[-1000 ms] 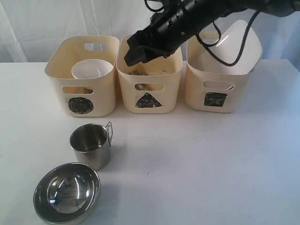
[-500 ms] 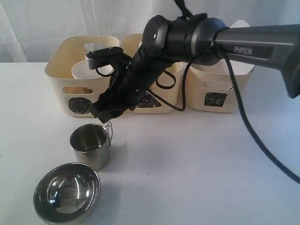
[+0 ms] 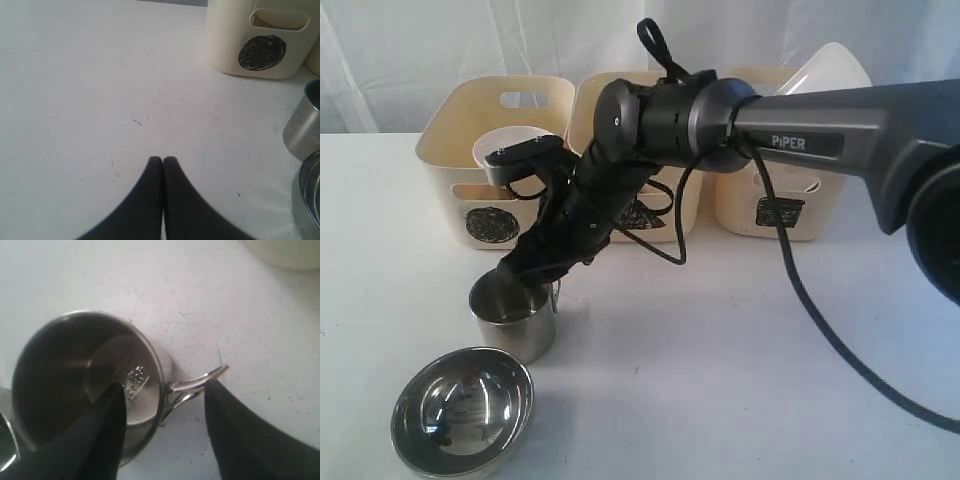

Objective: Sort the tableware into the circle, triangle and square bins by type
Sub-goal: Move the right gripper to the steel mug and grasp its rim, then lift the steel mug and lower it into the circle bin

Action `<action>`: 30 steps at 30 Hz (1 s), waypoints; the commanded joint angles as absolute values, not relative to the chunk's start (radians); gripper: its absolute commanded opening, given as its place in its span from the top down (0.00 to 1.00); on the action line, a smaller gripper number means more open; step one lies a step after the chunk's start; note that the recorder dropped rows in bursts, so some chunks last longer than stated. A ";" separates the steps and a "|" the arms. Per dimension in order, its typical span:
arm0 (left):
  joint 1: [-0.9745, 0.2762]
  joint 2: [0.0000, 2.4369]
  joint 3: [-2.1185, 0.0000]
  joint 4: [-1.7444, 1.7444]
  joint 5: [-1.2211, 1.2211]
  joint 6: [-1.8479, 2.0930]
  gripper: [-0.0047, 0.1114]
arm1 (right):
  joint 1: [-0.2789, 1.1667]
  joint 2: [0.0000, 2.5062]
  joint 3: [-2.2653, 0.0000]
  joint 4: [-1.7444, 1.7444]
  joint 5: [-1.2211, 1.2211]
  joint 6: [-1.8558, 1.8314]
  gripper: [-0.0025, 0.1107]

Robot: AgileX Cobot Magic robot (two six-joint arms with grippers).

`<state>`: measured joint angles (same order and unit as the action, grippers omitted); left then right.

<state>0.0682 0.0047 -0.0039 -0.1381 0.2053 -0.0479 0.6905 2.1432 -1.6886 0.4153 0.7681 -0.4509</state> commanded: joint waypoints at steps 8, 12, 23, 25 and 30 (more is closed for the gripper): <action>0.067 0.000 0.000 -0.141 0.203 -0.047 0.96 | 0.719 2.182 -1.685 0.407 0.777 -0.443 0.69; 0.067 0.000 0.000 -0.141 0.203 -0.047 0.96 | 0.719 2.172 -1.687 0.407 0.776 -0.443 0.93; 0.067 0.000 0.000 -0.141 0.203 -0.047 0.96 | 0.719 2.074 -1.687 0.410 0.615 -0.443 0.98; 0.067 0.000 0.000 -0.141 0.203 -0.047 0.96 | 0.719 2.054 -1.687 0.410 0.559 -0.443 0.98; 0.067 0.000 0.000 -0.141 0.203 -0.047 0.96 | 0.719 2.018 -1.687 0.412 0.395 -0.443 0.98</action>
<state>0.0682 0.0047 -0.0039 -0.1381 0.2053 -0.0479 0.7188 2.0462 -1.6886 0.4039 0.5098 -0.4447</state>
